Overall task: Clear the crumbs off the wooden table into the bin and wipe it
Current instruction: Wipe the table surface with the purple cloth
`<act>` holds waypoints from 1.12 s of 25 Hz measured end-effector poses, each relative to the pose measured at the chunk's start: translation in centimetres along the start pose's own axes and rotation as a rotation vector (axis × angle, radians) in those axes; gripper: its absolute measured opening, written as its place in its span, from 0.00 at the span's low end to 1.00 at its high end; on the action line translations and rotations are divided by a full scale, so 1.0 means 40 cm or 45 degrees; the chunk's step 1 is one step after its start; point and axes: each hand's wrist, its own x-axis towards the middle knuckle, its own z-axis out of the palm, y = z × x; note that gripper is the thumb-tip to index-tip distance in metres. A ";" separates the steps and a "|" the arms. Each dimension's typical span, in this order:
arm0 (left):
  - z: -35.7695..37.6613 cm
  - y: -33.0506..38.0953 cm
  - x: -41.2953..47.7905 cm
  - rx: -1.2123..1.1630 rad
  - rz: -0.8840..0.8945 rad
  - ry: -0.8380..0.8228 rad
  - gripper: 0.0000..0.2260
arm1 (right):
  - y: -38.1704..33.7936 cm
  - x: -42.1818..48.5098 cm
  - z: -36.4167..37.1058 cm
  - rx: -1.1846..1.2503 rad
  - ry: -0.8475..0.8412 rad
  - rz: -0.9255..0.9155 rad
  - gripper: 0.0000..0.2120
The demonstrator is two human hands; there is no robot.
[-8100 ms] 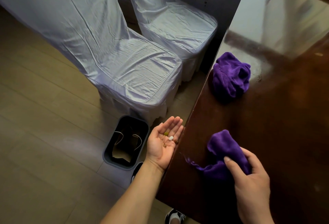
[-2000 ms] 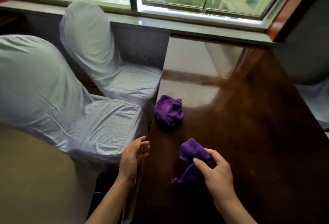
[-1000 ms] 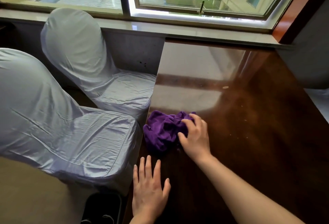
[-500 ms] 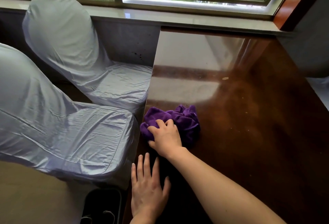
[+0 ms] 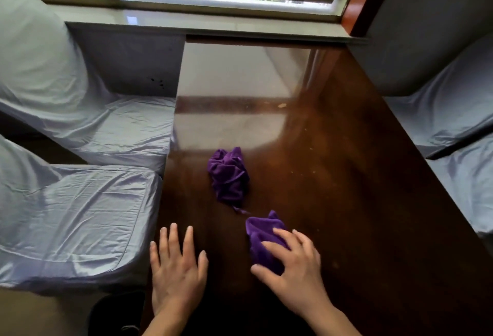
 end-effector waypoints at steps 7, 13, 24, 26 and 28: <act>-0.003 0.154 0.015 0.075 0.310 -0.196 0.29 | 0.121 0.006 0.028 -0.430 -0.062 -0.308 0.25; 0.054 0.358 0.083 0.099 0.344 -0.322 0.29 | 0.431 0.066 -0.141 -0.368 0.047 0.606 0.35; 0.095 0.380 0.089 0.200 0.270 -0.215 0.29 | 0.460 -0.031 -0.110 -0.498 0.015 -0.088 0.35; 0.097 0.379 0.089 0.207 0.266 -0.211 0.29 | 0.538 0.046 -0.164 -0.413 0.122 0.245 0.32; 0.098 0.379 0.086 0.195 0.264 -0.189 0.29 | 0.558 0.148 -0.199 -0.303 0.230 0.572 0.31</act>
